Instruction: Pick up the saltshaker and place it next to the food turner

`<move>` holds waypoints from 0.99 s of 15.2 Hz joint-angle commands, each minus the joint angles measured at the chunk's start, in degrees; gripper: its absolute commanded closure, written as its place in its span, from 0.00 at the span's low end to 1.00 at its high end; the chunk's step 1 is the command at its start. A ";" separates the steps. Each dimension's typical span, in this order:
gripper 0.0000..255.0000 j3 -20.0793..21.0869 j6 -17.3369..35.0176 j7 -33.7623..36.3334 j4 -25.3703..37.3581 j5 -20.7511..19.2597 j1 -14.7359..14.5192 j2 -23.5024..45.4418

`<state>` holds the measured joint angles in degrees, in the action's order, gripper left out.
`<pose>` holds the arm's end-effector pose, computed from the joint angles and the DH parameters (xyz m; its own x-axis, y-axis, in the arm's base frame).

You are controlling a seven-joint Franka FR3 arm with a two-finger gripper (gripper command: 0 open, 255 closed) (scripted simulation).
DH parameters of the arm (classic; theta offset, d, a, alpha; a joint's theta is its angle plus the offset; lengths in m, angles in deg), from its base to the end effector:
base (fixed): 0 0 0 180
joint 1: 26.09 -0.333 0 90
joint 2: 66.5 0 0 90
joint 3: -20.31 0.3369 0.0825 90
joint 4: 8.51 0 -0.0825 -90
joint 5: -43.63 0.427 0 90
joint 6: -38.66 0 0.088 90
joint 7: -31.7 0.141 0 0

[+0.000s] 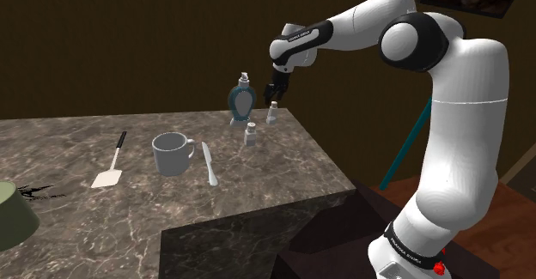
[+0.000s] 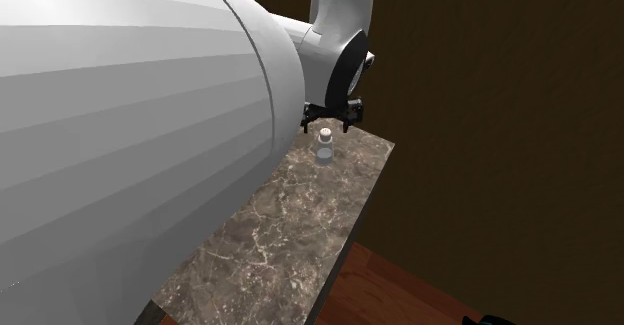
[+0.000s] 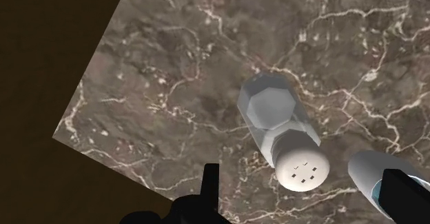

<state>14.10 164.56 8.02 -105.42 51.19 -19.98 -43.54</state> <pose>0.7078 -0.1395 0.3406 0.9829 0.1344 0.1260 0.1385 -0.9901 -0.0237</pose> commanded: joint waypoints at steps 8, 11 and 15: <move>1.00 0.01 0.09 -0.01 0.04 0.02 0.00 0.11; 1.00 0.01 0.09 -0.01 0.06 0.02 0.01 0.14; 1.00 0.01 0.10 -0.01 0.04 0.02 0.00 0.11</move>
<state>14.12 164.65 8.02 -105.35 51.21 -19.99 -43.46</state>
